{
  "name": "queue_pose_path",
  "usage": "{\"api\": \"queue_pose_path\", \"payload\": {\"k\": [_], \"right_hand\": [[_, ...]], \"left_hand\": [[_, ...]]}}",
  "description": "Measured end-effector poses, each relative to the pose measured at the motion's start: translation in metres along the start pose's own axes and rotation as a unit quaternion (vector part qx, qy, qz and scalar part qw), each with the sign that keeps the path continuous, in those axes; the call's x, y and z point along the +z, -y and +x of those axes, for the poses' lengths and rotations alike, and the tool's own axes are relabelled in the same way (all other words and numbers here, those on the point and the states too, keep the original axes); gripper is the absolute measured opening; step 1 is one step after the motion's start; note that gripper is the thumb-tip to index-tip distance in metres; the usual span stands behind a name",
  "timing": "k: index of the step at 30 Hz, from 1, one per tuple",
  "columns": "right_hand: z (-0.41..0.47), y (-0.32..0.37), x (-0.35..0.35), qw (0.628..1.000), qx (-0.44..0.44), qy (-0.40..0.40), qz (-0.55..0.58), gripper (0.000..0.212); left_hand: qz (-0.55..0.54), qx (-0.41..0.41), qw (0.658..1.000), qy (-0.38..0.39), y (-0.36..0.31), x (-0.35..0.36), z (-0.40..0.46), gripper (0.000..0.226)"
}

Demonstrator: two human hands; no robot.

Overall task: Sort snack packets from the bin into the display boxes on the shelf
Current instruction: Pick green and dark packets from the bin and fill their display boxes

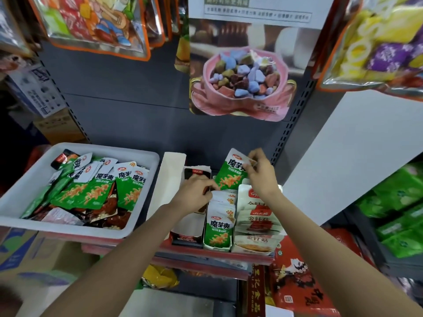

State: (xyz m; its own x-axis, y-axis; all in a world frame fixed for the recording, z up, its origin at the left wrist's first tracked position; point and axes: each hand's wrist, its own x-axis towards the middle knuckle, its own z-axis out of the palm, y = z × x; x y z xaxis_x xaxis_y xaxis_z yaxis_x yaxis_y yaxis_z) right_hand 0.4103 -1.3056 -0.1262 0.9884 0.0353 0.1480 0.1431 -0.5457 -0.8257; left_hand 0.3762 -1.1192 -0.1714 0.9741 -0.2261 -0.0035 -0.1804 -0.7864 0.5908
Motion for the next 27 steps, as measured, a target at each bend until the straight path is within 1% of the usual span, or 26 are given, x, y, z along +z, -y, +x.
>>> {"api": "queue_pose_path", "payload": {"k": [3,5,6,8,10,11,12,15,18,21,25,27], "right_hand": [[0.003,0.000,0.001,0.996,-0.025,0.049,-0.072,0.015],[0.004,-0.001,0.003,0.985,-0.050,0.070,-0.151,0.018],[0.005,-0.001,0.004,0.975,-0.055,0.091,-0.193,0.018],[0.008,0.001,0.009,0.951,-0.046,0.160,-0.262,0.018],[0.013,0.003,0.016,0.920,-0.027,0.235,-0.313,0.017],[0.015,0.005,0.020,0.910,-0.017,0.257,-0.326,0.016],[0.017,0.006,0.023,0.906,-0.005,0.268,-0.326,0.014],[0.020,0.009,0.028,0.927,0.018,0.258,-0.273,0.006],[0.012,0.015,0.027,0.941,-0.001,0.209,-0.265,0.019],[-0.001,0.026,0.039,0.955,-0.027,0.168,-0.241,0.022],[-0.016,0.048,0.086,0.964,-0.062,0.194,-0.169,0.024],[-0.022,0.064,0.116,0.966,-0.068,0.211,-0.130,0.026]], "left_hand": [[0.018,0.007,1.000,0.013,0.001,-0.002,-0.004,0.032],[0.025,0.012,0.999,0.021,0.003,-0.003,-0.006,0.035],[0.025,0.012,0.999,0.023,0.004,-0.003,-0.008,0.037],[0.021,0.008,0.999,0.023,0.004,-0.005,-0.010,0.038],[0.012,0.004,1.000,0.019,0.002,-0.007,-0.011,0.038],[0.009,0.000,1.000,0.018,0.000,-0.008,-0.010,0.038],[0.007,-0.005,1.000,0.019,-0.001,-0.009,-0.010,0.038],[-0.007,-0.021,1.000,0.008,0.002,-0.011,-0.010,0.036],[-0.038,-0.037,0.998,-0.042,0.012,-0.016,-0.015,0.029],[-0.074,-0.054,0.990,-0.106,0.031,-0.028,-0.029,0.025],[-0.077,-0.099,0.974,-0.187,0.078,-0.055,-0.055,0.023],[-0.047,-0.133,0.968,-0.206,0.106,-0.072,-0.070,0.025]]}}
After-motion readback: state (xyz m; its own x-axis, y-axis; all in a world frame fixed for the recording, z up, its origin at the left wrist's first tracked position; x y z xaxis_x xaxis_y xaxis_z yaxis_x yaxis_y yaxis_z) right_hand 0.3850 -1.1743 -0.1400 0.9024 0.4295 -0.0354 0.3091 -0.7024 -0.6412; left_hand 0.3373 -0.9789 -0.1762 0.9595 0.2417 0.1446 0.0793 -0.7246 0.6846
